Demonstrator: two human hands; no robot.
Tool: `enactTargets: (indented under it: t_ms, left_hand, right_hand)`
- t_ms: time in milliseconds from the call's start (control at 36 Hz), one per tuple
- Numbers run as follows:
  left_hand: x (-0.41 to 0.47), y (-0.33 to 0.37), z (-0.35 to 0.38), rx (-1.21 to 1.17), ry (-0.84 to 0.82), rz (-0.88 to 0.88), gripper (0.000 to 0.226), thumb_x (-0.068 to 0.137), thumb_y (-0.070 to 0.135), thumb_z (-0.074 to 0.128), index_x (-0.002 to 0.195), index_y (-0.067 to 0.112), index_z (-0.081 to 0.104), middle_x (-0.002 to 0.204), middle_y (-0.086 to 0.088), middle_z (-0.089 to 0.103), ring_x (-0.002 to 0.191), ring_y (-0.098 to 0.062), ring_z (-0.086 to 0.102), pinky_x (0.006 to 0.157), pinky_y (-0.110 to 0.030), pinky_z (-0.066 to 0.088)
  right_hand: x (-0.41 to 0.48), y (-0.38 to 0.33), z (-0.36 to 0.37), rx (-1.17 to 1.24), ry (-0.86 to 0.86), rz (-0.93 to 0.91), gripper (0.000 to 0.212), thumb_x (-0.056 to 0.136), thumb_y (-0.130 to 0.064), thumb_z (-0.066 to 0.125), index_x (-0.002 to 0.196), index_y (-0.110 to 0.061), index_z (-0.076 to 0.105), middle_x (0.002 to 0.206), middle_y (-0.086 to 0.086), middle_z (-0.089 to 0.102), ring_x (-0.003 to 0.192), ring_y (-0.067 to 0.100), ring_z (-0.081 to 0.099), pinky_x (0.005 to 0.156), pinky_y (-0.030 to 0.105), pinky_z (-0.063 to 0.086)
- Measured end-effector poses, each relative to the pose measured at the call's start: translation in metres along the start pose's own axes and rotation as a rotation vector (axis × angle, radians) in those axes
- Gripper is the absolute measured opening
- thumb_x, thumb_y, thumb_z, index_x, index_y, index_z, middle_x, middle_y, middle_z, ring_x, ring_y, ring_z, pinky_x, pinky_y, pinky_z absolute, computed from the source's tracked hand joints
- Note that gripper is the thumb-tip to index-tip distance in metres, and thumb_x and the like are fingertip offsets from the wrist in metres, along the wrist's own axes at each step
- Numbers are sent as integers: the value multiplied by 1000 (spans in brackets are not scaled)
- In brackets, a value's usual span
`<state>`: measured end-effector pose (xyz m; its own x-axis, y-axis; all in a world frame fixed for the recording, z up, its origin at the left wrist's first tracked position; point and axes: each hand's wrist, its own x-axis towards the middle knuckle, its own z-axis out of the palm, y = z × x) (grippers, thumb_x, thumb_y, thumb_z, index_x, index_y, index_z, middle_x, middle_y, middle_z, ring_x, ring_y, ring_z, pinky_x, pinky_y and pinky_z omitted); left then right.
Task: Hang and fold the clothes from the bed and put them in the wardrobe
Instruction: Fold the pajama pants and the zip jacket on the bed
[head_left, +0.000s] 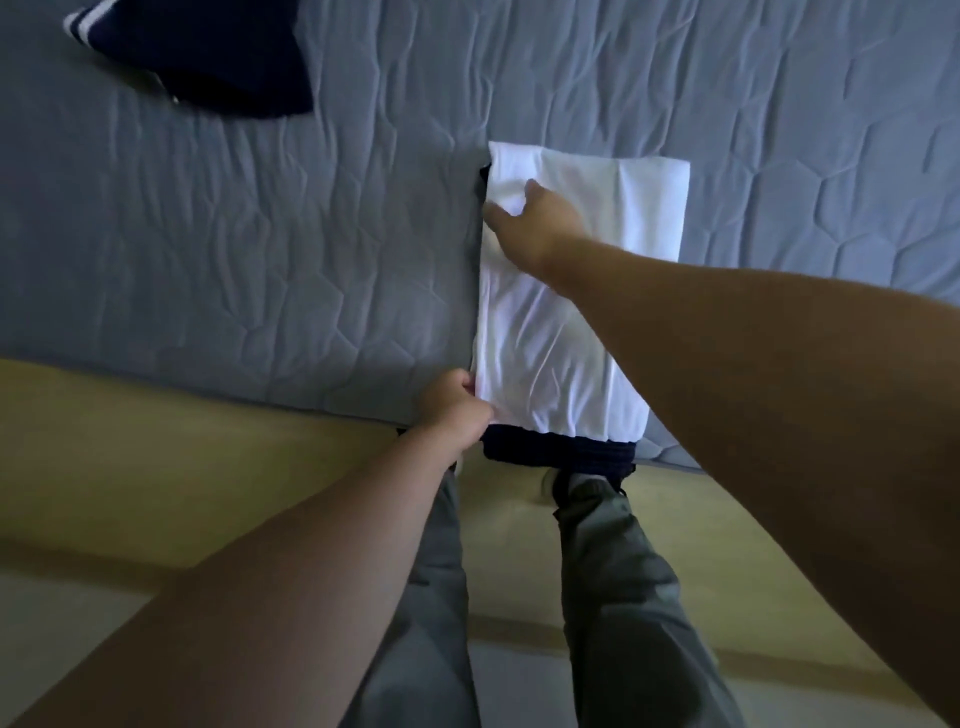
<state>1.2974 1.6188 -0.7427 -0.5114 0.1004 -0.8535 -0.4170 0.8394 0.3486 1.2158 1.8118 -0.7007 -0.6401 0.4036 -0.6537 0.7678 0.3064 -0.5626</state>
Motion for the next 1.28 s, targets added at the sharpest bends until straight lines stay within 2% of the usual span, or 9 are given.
enactTargets:
  t_ms: [83, 278, 444, 528, 639, 917, 1028, 1167, 1278]
  left_hand:
    - [-3, -1, -4, -60, 55, 17, 28, 74, 3, 73, 90, 20, 58, 100, -9, 70, 89, -27, 68, 82, -43, 60]
    - [-7, 21, -24, 225, 233, 231, 47, 91, 9, 58, 135, 16, 45, 133, -6, 55, 116, -29, 57, 98, -43, 48]
    - [13, 43, -54, 959, 483, 975, 57, 93, 10, 39, 150, 15, 43, 154, -12, 42, 128, -37, 52, 97, -49, 45]
    - [31, 49, -58, 1271, 568, 1318, 44, 104, 16, 41, 148, 20, 49, 152, -5, 48, 133, -29, 53, 104, -48, 48]
    - [56, 58, -52, 1553, 543, 1551, 44, 107, 16, 33, 149, 20, 46, 153, -1, 45, 136, -24, 49, 107, -45, 47]
    - [86, 72, -51, 1448, 125, 1578, 58, 104, 13, 40, 159, 23, 23, 164, -12, 22, 148, -38, 26, 117, -57, 24]
    - [74, 69, -53, 1435, 11, 1555, 64, 101, 9, 42, 159, 30, 23, 165, -9, 22, 149, -42, 21, 115, -63, 24]
    - [60, 65, -54, 1381, -312, 1218, 89, 92, 13, 57, 156, 42, 3, 168, 2, -1, 154, -28, -11, 123, -55, 2]
    - [45, 79, -48, 1085, -358, 1052, 80, 92, -6, 57, 154, 35, 27, 167, 3, 11, 153, -17, -3, 124, -41, 1]
  right_hand:
    - [-12, 18, -6, 28, 122, -44, 59, 101, -40, 47, 154, -16, 35, 132, 5, 62, 127, 23, 54, 108, 30, 39]
    - [-51, 76, -42, -67, 532, -14, 38, 95, -15, 41, 130, -21, 54, 128, 8, 54, 115, 26, 54, 82, 28, 34]
    - [-88, 141, -69, -698, 342, -380, 68, 69, 7, 54, 134, -12, 47, 131, 20, 47, 116, 41, 48, 94, 54, 43]
    - [-91, 173, -68, -949, 185, -532, 83, 66, -3, 68, 143, -14, 41, 144, 18, 39, 128, 41, 41, 102, 56, 35]
    - [-86, 201, -49, -987, 307, -555, 81, 78, -17, 70, 150, -14, 34, 154, 17, 32, 137, 40, 35, 111, 65, 23]
    - [-72, 223, -35, -970, 592, -809, 56, 99, -31, 58, 152, -23, 42, 160, 7, 34, 147, 36, 32, 108, 74, 23]
    - [-80, 223, -40, -975, 405, -877, 52, 102, -17, 49, 153, -19, 40, 159, 6, 37, 149, 35, 27, 116, 63, 23]
    - [-87, 213, -55, -718, -29, -624, 62, 95, -9, 59, 153, -21, 40, 157, 3, 40, 151, 31, 23, 118, 54, 26]
    - [-79, 196, -68, -588, -234, -461, 76, 90, -26, 70, 155, -31, 31, 162, -2, 31, 153, 25, 19, 119, 51, 27]
